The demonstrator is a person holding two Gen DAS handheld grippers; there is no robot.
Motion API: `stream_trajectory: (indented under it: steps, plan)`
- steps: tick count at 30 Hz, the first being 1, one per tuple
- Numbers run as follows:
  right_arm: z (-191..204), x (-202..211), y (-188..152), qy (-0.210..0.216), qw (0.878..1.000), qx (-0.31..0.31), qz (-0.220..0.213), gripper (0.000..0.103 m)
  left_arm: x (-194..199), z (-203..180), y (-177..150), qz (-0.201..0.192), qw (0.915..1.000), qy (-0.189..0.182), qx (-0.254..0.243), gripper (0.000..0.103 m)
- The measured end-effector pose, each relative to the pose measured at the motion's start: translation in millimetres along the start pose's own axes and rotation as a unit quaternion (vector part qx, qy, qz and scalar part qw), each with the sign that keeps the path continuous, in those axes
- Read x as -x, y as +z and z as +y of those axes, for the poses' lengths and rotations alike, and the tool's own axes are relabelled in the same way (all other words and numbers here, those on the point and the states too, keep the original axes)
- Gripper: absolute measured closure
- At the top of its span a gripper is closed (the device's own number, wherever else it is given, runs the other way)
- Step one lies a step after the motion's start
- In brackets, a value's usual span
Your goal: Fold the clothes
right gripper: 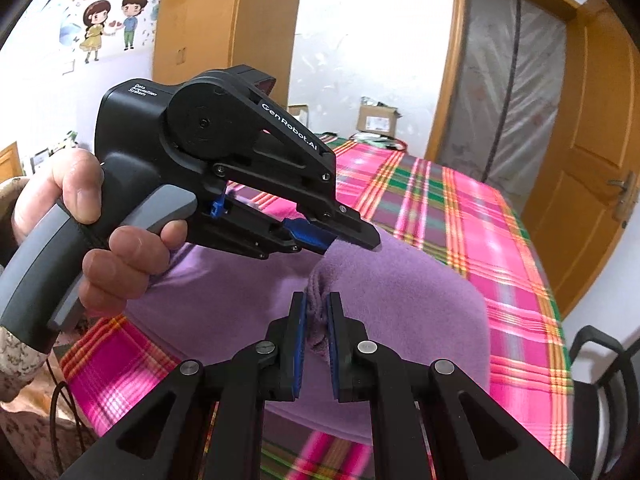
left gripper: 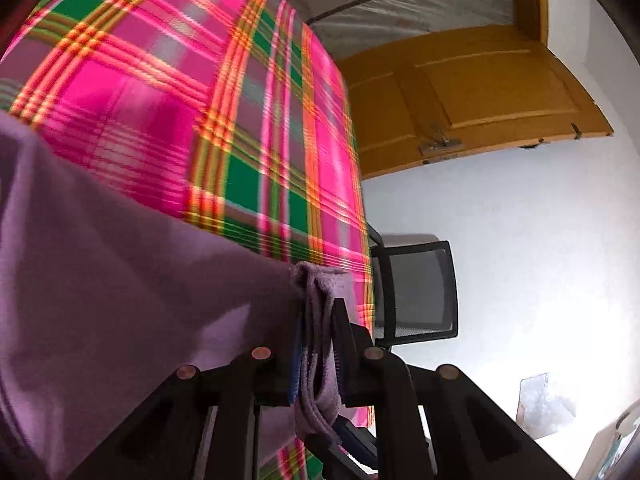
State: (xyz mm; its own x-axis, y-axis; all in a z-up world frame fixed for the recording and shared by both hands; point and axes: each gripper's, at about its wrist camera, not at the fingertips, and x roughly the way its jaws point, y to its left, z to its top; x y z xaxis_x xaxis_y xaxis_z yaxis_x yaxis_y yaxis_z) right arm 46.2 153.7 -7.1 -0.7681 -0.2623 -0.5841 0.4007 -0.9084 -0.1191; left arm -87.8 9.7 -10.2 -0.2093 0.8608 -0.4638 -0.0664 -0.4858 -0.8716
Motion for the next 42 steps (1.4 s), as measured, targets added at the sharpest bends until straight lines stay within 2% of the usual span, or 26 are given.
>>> stream_trajectory:
  steps: [8, 15, 19, 26, 32, 35, 38, 42]
  plan:
    - [7.4, -15.4, 3.6, 0.024, 1.000, -0.002, 0.009, 0.093, 6.4, 10.8, 4.2, -0.005, 0.9998, 0.015, 0.007, 0.089]
    - [12.4, -31.0, -5.2, 0.040, 0.999, -0.005, 0.031, 0.092, 1.5, 20.9, 6.3, 0.002, 0.9981, 0.060, 0.014, 0.089]
    - [13.7, -35.3, -13.4, 0.049, 0.998, -0.008, 0.045, 0.092, 0.4, 22.0, 5.3, 0.002, 0.9975, 0.068, 0.019, 0.089]
    - [13.5, -30.9, -18.1, 0.076, 0.995, -0.016, 0.055, 0.086, 4.5, 13.3, 2.5, -0.008, 0.9953, 0.095, 0.014, 0.088]
    - [9.0, -8.8, -22.2, 0.122, 0.992, -0.015, 0.030, 0.086, 14.6, 2.6, -0.6, -0.037, 0.9937, 0.105, 0.014, 0.087]
    - [0.7, 1.7, -22.1, 0.111, 0.994, -0.019, 0.014, 0.085, 22.0, -0.2, -3.3, -0.046, 0.9931, 0.107, 0.015, 0.087]
    - [-12.0, 5.5, -23.3, 0.087, 0.996, -0.031, 0.011, 0.081, 29.0, -3.9, -8.1, -0.057, 0.9918, 0.114, 0.012, 0.087]
    - [-32.6, -13.1, -25.0, 0.068, 0.996, -0.052, 0.032, 0.080, 35.3, -6.0, -17.7, -0.062, 0.9917, 0.112, 0.012, 0.087]
